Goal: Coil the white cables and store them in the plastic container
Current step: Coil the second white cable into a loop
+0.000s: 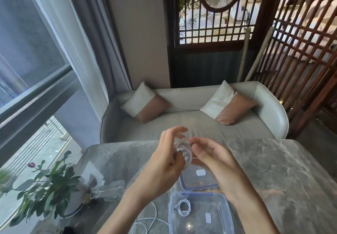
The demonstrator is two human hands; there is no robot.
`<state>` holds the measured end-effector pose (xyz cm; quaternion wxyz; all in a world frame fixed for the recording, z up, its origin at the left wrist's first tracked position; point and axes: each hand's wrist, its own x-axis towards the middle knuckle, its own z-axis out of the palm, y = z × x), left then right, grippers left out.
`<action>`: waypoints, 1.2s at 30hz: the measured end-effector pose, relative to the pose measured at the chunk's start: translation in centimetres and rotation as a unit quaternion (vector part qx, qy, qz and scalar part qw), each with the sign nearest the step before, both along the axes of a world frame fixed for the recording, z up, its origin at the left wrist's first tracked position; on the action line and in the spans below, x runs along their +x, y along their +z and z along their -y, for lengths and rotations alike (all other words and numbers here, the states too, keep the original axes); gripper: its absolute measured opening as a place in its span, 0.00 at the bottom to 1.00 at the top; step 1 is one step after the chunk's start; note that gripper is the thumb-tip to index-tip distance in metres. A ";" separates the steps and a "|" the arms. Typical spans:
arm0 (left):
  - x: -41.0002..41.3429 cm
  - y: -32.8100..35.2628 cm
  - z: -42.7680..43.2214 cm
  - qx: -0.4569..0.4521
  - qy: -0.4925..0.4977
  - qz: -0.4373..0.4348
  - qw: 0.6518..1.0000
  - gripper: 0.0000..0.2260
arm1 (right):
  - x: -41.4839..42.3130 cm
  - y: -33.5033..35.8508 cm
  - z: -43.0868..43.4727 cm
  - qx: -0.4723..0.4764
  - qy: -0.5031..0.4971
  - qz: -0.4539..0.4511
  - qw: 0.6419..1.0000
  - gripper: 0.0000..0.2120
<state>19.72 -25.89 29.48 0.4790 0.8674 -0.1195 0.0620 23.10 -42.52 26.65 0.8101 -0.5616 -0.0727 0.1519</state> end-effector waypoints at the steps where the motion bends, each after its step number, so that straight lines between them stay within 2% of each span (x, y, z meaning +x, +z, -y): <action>1: -0.1 -0.1 0.1 0.004 -0.004 0.000 1.000 0.22 | -0.3 0.1 0.0 -0.027 -0.016 0.017 0.999 0.20; 4: 0.0 -0.3 0.3 -0.022 -0.015 -0.022 0.999 0.16 | -0.3 0.2 0.2 -0.085 -0.060 0.053 0.993 0.15; 7: 0.3 0.3 0.3 -0.125 -0.019 -0.104 0.986 0.07 | -0.3 0.8 0.5 -0.102 -0.065 0.079 0.990 0.14; 10: 0.6 0.5 -0.1 -0.201 0.005 -0.154 0.967 0.09 | -0.5 0.8 0.2 -0.111 -0.059 0.102 0.987 0.14; 15: 0.8 0.5 -0.8 -0.363 -0.053 -0.239 0.899 0.16 | -0.4 1.1 -0.2 -0.071 -0.067 0.090 0.991 0.16; 21: 0.8 -0.3 -1.0 -0.395 0.026 -0.196 0.897 0.18 | -0.7 0.8 -1.0 -0.077 -0.039 0.076 0.993 0.13; 28: 0.6 -0.6 -1.0 -0.231 0.037 -0.126 0.964 0.20 | -0.7 -0.2 -1.7 -0.073 -0.097 0.032 0.992 0.09; 32: 0.6 -1.1 -1.0 -0.139 0.073 -0.085 0.984 0.23 | -1.0 -0.5 -2.2 -0.122 -0.104 0.058 0.985 0.09; 36: 0.4 -1.7 -1.2 0.017 0.058 -0.060 0.996 0.20 | -1.1 -0.7 -2.0 -0.163 -0.110 0.082 0.977 0.09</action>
